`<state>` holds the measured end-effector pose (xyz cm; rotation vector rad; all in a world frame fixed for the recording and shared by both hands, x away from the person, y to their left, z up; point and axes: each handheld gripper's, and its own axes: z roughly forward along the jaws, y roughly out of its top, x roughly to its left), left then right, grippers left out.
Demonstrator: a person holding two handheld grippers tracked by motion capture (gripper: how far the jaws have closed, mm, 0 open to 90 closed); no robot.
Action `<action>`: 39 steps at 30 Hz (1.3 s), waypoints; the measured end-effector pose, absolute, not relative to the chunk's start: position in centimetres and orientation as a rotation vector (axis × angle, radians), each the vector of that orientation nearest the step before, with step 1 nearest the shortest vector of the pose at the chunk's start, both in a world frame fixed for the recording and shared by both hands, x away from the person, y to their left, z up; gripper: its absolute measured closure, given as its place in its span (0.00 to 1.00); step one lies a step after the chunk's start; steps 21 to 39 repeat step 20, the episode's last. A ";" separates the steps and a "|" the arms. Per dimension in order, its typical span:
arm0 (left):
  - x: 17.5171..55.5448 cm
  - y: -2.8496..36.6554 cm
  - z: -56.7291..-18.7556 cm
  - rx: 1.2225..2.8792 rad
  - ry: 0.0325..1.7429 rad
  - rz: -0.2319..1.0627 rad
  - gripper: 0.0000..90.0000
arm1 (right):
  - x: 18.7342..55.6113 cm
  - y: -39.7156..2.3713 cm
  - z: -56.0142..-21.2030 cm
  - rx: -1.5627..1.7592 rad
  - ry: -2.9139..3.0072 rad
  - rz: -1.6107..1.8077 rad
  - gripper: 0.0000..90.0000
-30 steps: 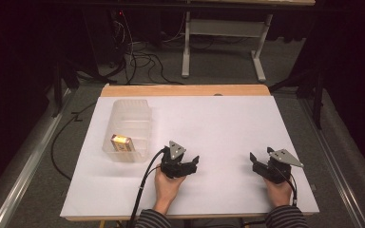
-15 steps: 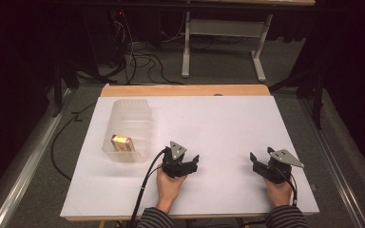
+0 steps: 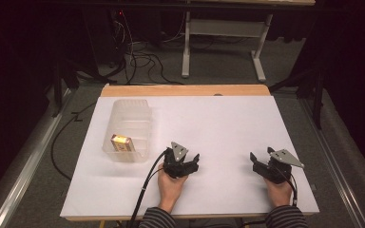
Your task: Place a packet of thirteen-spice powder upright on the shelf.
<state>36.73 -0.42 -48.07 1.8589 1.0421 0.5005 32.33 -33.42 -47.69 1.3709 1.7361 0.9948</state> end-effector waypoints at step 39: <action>36.6 -0.6 -48.1 1.869 1.031 0.514 0.30 | 32.3 -33.4 -47.7 1.364 1.740 0.994 0.31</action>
